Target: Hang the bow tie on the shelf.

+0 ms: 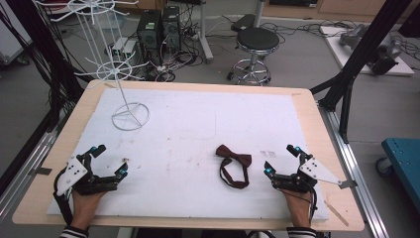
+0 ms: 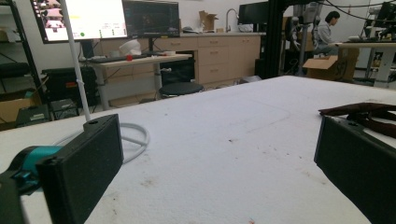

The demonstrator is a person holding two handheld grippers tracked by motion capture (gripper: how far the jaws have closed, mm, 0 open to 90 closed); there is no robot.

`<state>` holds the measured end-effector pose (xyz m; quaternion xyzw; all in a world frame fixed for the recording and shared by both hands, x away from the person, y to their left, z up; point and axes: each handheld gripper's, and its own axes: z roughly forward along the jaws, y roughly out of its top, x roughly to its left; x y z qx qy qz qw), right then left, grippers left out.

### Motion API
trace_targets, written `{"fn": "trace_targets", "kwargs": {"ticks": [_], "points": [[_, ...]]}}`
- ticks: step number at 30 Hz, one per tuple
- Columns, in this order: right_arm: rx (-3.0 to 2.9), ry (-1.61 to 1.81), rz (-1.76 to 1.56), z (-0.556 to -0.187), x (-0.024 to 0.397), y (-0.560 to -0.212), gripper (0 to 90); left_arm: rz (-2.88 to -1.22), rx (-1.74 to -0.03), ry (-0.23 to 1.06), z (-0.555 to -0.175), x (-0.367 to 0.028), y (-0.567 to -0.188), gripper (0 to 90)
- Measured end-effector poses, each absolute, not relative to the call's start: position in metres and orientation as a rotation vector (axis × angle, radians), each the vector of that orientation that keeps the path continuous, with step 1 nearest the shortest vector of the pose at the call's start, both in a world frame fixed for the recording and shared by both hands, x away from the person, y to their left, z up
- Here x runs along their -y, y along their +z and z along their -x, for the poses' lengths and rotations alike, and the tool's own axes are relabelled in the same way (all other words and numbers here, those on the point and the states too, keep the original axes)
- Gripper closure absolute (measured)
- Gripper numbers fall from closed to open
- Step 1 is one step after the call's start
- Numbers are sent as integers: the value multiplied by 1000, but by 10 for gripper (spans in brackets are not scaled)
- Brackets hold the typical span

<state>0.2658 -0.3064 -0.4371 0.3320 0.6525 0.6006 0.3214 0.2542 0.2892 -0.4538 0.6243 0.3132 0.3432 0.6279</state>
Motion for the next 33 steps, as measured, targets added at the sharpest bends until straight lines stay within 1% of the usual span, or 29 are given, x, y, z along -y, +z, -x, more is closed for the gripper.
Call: {"fn": "trace_targets", "kwargs": {"ticks": [10, 18, 33], "points": [[-1895, 1512, -844, -276, 305, -414, 8, -1427, -718, 785, -254, -289, -454, 18], [-2063, 1433, -765, -293, 295, -394, 8, -1433, -715, 787, -254, -289, -454, 18], [-2371, 1235, -642, -317, 269, -380, 9, -1427, -719, 786, -254, -289, -454, 18]]}}
